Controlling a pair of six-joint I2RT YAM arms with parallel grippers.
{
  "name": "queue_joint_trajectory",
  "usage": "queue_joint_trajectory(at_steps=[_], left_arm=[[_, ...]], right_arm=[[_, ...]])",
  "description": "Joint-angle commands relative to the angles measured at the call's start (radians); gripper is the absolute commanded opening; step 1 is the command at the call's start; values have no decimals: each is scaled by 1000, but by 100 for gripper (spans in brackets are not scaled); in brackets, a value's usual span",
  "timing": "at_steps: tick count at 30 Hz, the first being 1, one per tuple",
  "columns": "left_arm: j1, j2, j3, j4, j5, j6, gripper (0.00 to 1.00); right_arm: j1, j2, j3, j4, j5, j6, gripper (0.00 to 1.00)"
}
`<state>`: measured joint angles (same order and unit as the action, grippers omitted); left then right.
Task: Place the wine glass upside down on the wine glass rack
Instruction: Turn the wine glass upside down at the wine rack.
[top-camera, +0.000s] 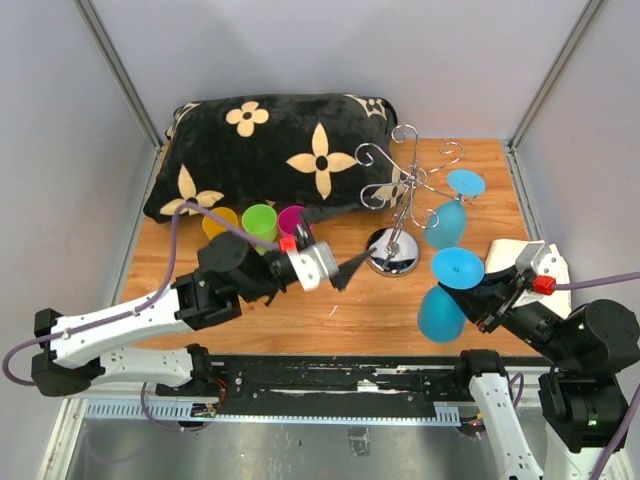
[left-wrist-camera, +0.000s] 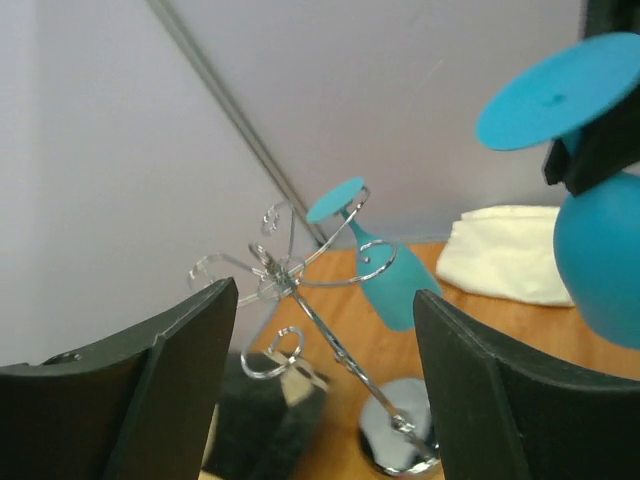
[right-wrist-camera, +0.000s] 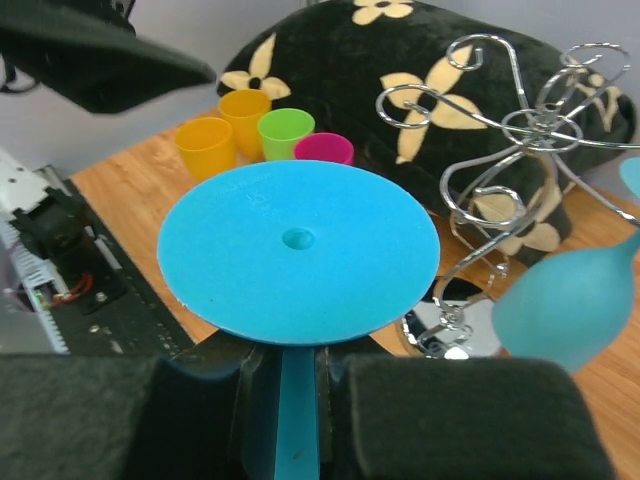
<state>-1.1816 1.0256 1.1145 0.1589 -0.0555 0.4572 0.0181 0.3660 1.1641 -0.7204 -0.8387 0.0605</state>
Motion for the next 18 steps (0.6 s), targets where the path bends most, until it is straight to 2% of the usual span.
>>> queue_joint_trajectory(at_steps=[1,4,7,12,18], left_arm=[[-182,12,-53,215,-85,541,76],[-281,87,-97,389,-212,783,79],[-311,170,-89,497,-270,901,79],[-335,226,-69,507,-254,939,70],[-356,262,-37,478,-250,941,62]], right_arm=[[8,31,28,22,-104,153,3],[8,31,8,62,-125,206,2],[8,32,-5,69,-131,228,1],[8,39,-5,53,-167,230,1],[8,62,11,-28,-185,148,1]])
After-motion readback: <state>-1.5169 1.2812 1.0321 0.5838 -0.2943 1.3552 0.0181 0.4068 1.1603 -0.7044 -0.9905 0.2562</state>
